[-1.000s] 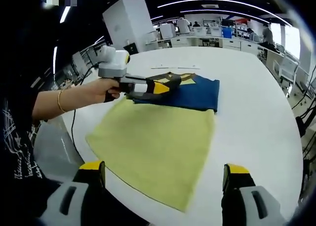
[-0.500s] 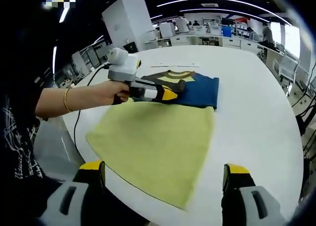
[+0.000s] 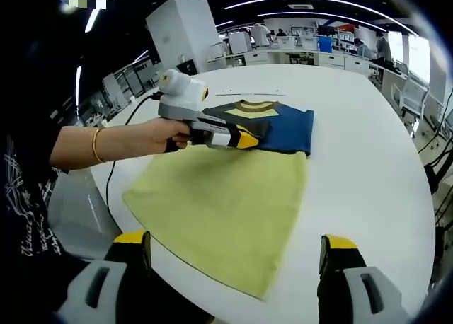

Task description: Fold the garment on the visible template until the final outline fits inside the template.

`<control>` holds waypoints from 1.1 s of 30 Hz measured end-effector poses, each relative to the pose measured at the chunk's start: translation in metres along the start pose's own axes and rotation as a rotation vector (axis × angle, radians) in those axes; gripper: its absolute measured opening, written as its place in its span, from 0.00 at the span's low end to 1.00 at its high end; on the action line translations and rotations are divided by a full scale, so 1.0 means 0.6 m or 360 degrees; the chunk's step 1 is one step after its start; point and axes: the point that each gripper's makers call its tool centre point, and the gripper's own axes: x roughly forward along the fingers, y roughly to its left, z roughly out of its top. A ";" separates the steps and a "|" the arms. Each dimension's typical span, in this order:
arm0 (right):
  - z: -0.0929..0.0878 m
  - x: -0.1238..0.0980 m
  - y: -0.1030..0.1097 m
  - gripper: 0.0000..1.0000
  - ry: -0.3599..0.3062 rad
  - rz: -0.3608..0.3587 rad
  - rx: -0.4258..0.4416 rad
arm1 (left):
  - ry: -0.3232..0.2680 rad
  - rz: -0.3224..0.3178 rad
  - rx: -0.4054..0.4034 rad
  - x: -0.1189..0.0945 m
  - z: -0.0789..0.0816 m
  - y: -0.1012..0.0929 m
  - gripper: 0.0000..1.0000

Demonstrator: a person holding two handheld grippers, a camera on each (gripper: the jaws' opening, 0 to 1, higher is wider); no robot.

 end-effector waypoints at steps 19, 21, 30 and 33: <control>0.005 0.003 0.011 0.99 -0.0018 0.0018 -0.0010 | 0.0009 0.0200 -0.0038 -0.024 -0.007 0.060 0.22; 0.003 0.003 0.010 0.99 -0.0012 0.0016 -0.0005 | 0.0029 0.0208 -0.0049 -0.019 -0.015 0.062 0.22; 0.003 0.006 0.009 0.99 -0.0013 0.0018 -0.0003 | 0.0055 0.0159 -0.0116 -0.003 -0.024 0.053 0.16; 0.007 0.005 0.011 1.00 -0.0016 0.0026 -0.0030 | 0.0056 0.0163 -0.0123 -0.001 -0.024 0.054 0.14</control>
